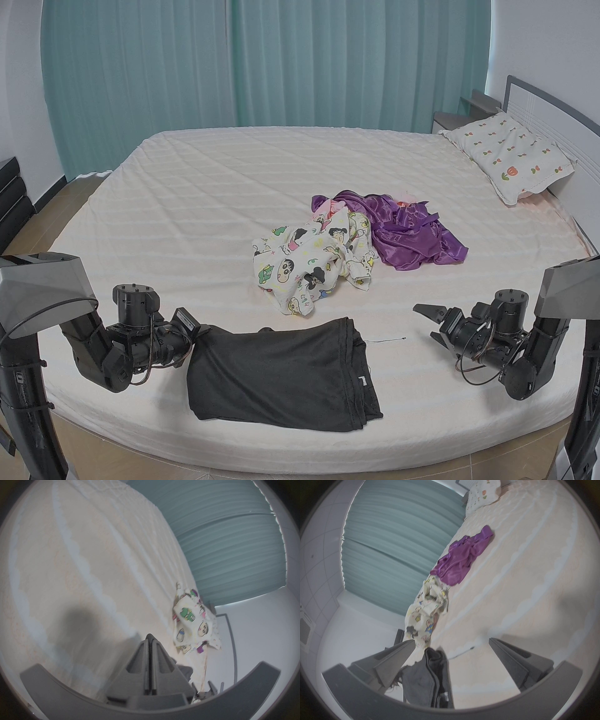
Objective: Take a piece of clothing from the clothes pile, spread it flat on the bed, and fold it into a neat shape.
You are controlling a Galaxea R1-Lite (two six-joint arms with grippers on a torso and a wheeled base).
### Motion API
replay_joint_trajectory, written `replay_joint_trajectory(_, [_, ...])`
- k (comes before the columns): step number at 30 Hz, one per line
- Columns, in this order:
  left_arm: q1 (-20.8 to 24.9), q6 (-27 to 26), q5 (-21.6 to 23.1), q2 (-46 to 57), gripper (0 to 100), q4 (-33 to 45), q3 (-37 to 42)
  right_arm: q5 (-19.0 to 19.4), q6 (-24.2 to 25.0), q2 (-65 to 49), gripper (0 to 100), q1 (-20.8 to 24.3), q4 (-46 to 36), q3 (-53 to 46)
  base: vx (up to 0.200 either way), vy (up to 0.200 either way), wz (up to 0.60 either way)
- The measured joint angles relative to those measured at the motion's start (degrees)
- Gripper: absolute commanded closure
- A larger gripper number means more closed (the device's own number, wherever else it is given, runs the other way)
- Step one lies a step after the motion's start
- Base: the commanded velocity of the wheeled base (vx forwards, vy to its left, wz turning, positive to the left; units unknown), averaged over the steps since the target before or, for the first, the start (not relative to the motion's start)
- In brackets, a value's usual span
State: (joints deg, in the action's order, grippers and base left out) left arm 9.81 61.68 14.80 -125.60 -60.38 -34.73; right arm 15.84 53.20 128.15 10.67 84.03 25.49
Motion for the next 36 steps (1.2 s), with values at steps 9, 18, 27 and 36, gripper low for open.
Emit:
replay_joint_trajectory(9, [0.07, 3.16, -3.36, -2.35, 100, -8.13, 0.54, -0.11, -6.05, 0.38, 0, 11.68, 2.07, -4.63, 0.0, 0.0, 0.0])
replay_joint_trajectory(18, [0.11, 3.49, -3.61, -3.32, 100, -8.62, 0.72, 0.23, -12.67, 2.19, 0, 18.98, 2.11, -7.25, 0.0, 0.0, 0.0])
replay_joint_trajectory(27, [0.18, 3.45, -3.64, -3.51, 100, -8.62, 0.72, 0.23, -16.12, 5.21, 100, 22.76, 2.27, -7.8, 0.0, 0.0, 0.0])
replay_joint_trajectory(36, [0.21, 3.43, -3.64, -3.64, 100, -8.67, 0.72, 0.01, -18.69, 6.11, 100, 23.37, 1.78, -9.51, 0.0, 0.0, 0.0])
